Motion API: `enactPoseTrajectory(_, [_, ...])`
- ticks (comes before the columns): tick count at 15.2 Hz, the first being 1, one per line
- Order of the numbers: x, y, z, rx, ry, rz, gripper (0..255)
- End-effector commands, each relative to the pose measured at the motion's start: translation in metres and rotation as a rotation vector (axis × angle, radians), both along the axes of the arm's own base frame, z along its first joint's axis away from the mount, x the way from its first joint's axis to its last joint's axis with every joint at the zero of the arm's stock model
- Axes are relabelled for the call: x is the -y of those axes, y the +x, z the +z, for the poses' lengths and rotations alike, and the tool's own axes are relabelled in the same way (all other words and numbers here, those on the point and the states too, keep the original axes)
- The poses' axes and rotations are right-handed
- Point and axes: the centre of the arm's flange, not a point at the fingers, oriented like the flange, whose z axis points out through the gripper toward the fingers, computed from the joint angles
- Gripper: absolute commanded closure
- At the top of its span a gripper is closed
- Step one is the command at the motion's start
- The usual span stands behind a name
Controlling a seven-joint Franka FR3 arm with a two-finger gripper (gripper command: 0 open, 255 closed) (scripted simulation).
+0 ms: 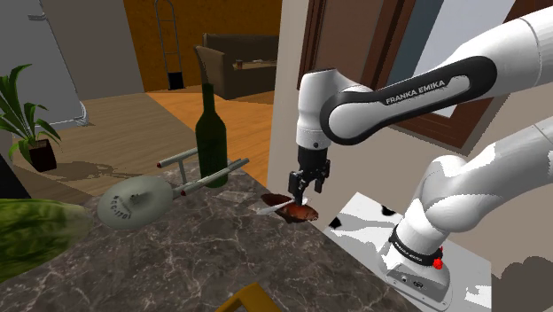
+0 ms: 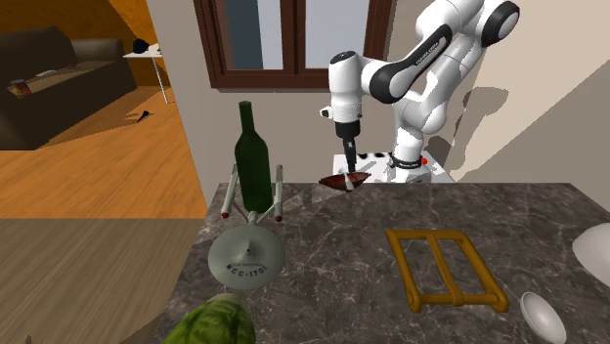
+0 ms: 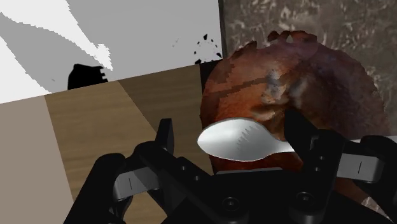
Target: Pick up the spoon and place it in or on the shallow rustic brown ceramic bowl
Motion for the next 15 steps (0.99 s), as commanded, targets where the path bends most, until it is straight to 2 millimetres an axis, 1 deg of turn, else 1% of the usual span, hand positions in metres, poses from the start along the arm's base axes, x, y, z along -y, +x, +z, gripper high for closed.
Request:
enactPoseTrajectory(1, [0.0,0.0,0.0,-0.001,0.0,0.0,0])
enactPoseTrajectory(4, [0.0,0.0,0.0,-0.001,0.0,0.0,0])
enactPoseTrajectory(7, [0.002,0.006,0.039,-0.001,0.0,0.0,0])
enactPoseTrajectory(8, [0.003,0.007,0.049,-0.001,0.0,0.0,0])
enactPoseTrajectory(15, [0.003,0.007,0.049,-0.001,0.0,0.0,0])
